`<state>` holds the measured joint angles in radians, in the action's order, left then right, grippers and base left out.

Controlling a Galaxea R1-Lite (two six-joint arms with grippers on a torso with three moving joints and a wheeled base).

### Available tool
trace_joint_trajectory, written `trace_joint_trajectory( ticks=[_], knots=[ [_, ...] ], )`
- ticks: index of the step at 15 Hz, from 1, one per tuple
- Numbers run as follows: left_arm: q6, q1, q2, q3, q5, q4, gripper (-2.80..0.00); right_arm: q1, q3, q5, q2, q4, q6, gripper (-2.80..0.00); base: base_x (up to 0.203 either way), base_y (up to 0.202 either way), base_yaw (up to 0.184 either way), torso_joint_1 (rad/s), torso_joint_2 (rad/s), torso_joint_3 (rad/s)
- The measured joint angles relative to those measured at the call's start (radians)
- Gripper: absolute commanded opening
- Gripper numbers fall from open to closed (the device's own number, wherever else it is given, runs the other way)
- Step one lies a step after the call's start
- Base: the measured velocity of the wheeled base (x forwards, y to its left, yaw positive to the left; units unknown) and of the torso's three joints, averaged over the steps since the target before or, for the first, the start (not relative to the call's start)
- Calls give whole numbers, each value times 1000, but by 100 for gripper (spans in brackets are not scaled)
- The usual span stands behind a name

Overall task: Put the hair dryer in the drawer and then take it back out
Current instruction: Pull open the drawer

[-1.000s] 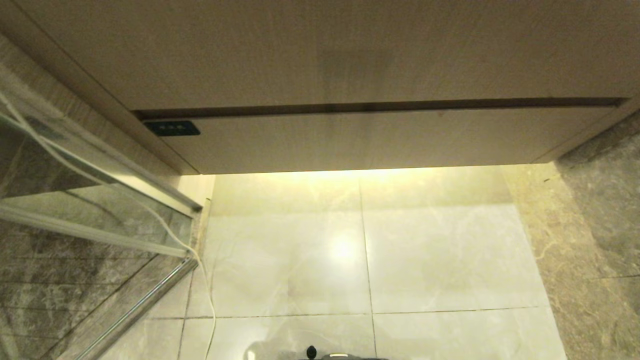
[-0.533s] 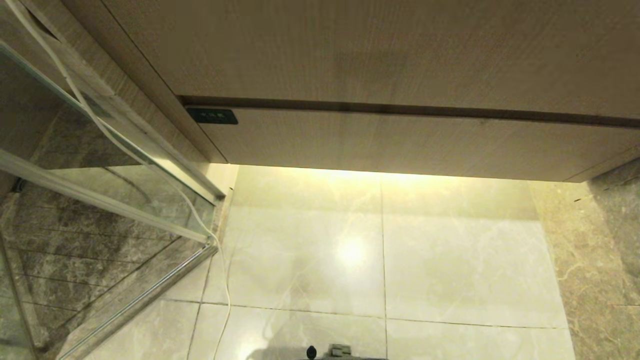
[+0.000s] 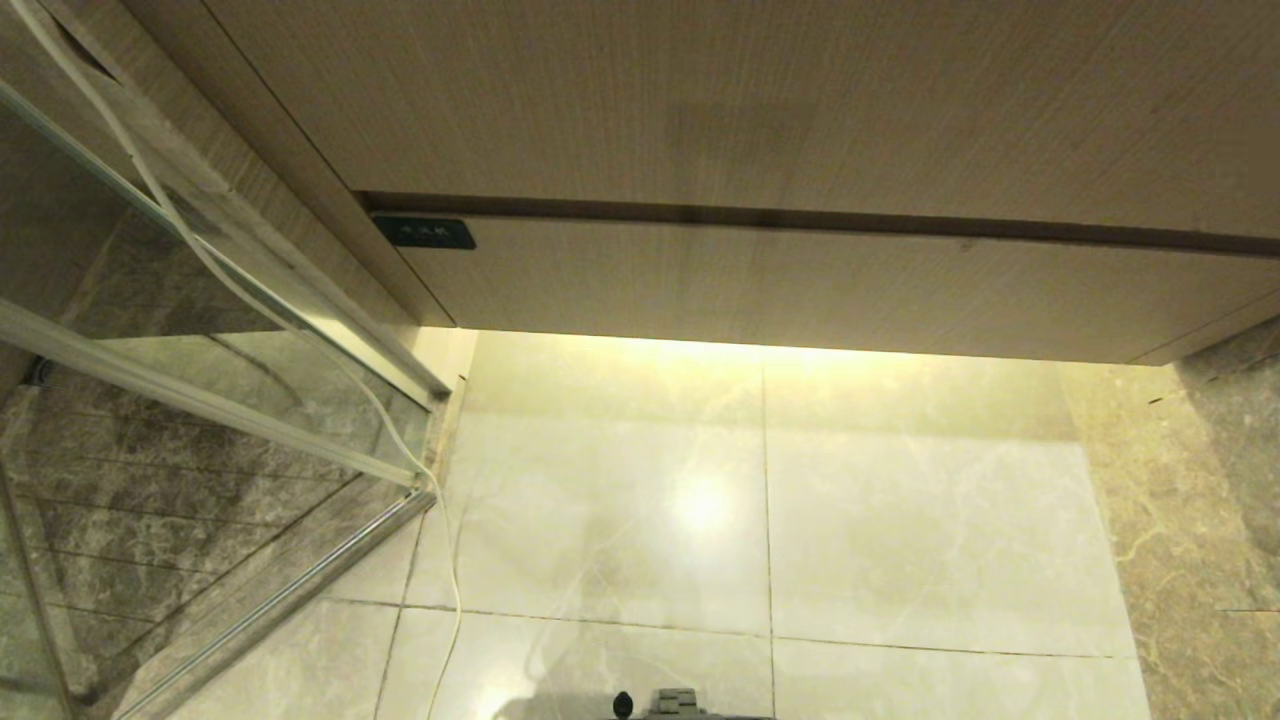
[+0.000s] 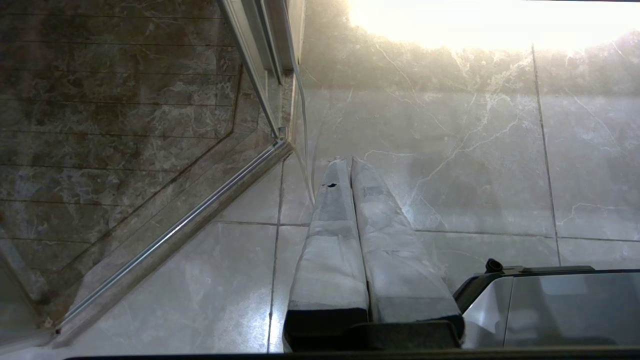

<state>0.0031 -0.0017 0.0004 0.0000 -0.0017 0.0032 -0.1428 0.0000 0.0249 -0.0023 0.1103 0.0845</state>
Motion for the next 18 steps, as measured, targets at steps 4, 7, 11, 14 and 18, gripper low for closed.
trace_joint_trajectory(
  ticks=[4,7,11,14,18],
  knots=[
    [0,0,0,0,1,0,-280,1,-11,-5,0,-6,-8,-280,0,0,0,0,0,0],
    [0,0,0,0,1,0,-280,-1,-296,24,35,-60,-11,-280,0,0,0,0,0,0],
    [0,0,0,0,1,0,-280,-25,-870,59,410,-238,-30,-280,0,0,0,0,0,0],
    [0,1,0,0,0,0,-280,-74,-1186,93,851,-400,-4,0,0,0,0,0,0,0],
    [0,0,0,0,0,0,-280,-123,-1406,139,1295,-670,176,0,0,0,0,0,0,0]
  ],
)
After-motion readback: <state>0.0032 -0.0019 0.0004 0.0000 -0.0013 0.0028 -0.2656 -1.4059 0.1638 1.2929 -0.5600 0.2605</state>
